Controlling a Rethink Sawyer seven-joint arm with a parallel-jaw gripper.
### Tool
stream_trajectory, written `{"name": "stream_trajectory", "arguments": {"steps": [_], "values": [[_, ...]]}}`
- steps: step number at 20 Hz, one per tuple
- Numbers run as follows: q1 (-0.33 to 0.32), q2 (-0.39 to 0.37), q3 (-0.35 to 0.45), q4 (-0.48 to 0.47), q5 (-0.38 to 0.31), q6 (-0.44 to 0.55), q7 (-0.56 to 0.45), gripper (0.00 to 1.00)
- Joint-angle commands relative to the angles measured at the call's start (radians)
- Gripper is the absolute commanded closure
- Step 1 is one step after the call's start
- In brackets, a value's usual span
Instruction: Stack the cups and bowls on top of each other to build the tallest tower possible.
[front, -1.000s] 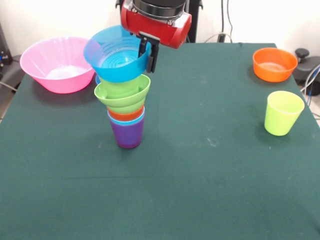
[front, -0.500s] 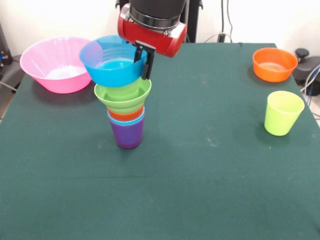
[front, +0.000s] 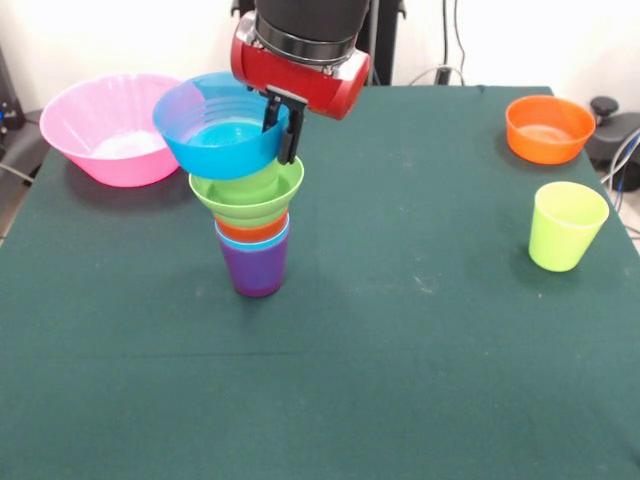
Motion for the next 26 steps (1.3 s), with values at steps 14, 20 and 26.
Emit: {"name": "stream_trajectory", "arguments": {"steps": [14,20,26], "values": [[0.035,0.039,0.063,0.049,-0.061,-0.025,-0.081,1.0],[0.057,0.029,0.049,0.052,-0.055,-0.008,-0.052,1.0],[0.071,0.036,0.04,0.044,-0.05,-0.006,-0.033,1.0]]}}
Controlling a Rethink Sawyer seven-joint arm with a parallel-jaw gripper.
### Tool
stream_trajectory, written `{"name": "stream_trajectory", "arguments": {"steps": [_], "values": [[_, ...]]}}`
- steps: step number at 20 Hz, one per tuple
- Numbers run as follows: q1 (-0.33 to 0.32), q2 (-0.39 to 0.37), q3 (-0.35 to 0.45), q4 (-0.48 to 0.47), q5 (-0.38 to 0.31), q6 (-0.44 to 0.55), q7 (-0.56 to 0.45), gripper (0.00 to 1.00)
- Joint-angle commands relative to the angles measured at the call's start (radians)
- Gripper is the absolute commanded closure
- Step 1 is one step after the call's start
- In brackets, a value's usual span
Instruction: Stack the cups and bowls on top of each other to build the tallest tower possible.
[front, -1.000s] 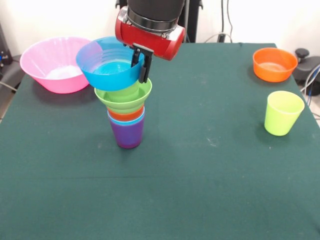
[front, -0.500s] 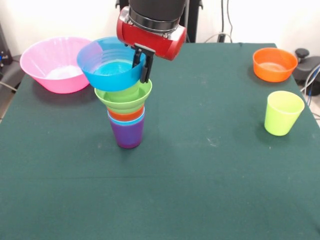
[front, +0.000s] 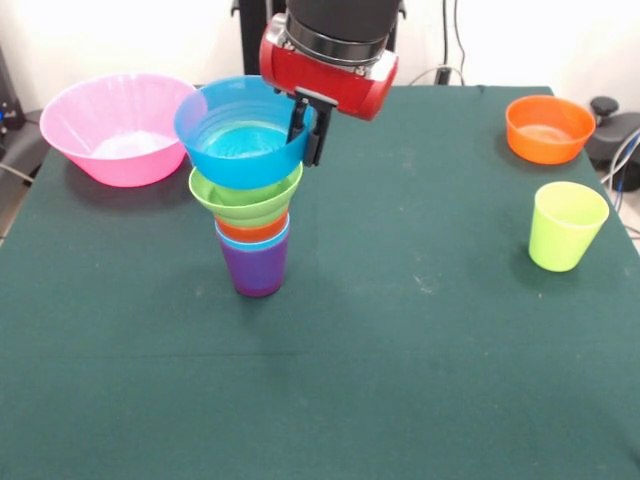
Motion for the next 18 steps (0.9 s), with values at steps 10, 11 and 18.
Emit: {"name": "stream_trajectory", "arguments": {"steps": [10,11,18], "values": [[0.023,-0.002,0.027,0.132,-0.053,-0.044,-0.051,1.0],[0.018,-0.007,0.027,0.144,-0.054,-0.055,-0.053,1.0],[-0.005,-0.03,0.03,0.191,-0.062,-0.091,-0.068,1.0]]}}
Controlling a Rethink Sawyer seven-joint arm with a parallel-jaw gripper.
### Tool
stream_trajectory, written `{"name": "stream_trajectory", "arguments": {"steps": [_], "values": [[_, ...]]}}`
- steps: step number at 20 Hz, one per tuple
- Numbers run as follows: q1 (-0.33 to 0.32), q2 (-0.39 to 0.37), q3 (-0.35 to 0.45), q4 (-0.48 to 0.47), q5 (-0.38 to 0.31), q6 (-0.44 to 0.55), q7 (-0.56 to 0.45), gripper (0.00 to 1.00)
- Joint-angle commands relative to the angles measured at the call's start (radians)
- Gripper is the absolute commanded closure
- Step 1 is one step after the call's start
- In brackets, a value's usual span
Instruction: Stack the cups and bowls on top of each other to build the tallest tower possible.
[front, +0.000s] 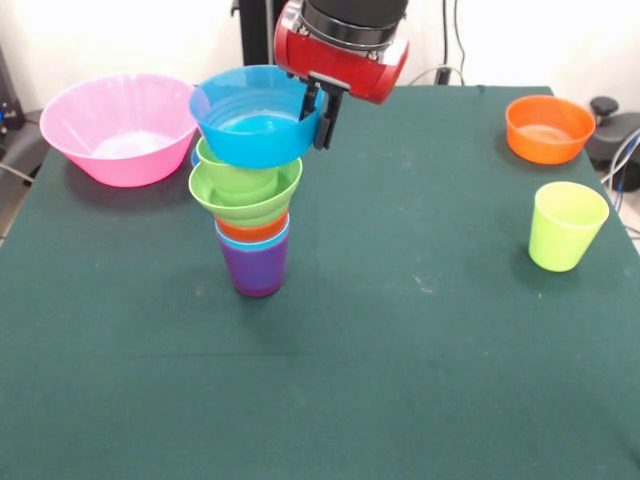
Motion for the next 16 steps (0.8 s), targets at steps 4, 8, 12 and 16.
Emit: {"name": "stream_trajectory", "arguments": {"steps": [4,8,12,16], "values": [[-0.027,-0.006,0.04,0.135,-0.069,-0.087,-0.075,1.0],[-0.033,0.009,0.043,0.136,-0.084,-0.123,-0.076,1.0],[-0.043,0.031,0.048,0.131,-0.095,-0.157,-0.082,1.0],[-0.05,0.036,0.053,0.128,-0.095,-0.161,-0.094,1.0]]}}
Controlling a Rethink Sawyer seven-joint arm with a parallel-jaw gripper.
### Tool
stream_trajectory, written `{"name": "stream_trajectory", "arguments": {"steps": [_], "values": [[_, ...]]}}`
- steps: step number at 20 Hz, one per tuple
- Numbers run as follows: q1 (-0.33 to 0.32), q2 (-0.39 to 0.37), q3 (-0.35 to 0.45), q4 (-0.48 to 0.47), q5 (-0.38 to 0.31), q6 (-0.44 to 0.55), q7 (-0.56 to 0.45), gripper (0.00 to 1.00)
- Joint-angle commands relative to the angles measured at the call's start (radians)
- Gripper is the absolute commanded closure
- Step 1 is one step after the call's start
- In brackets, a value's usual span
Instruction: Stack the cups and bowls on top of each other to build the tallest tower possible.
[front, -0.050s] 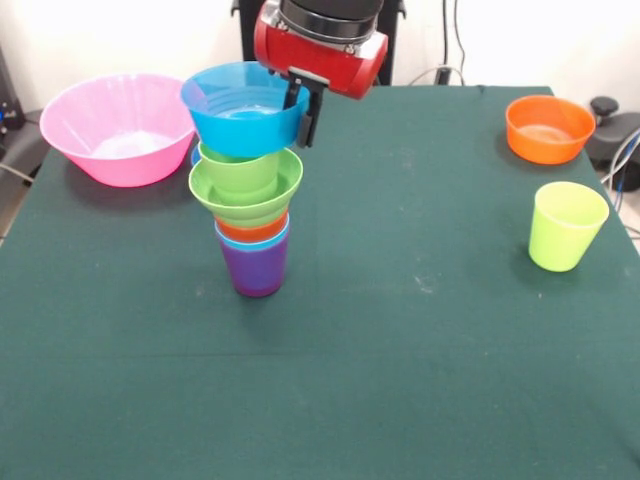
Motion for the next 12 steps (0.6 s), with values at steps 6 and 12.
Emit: {"name": "stream_trajectory", "arguments": {"steps": [6,12], "values": [[-0.017,0.085,0.061,0.045,-0.093,-0.071,-0.093,1.0],[-0.015,0.1,0.068,0.019,-0.094,-0.061,-0.103,1.0]]}}
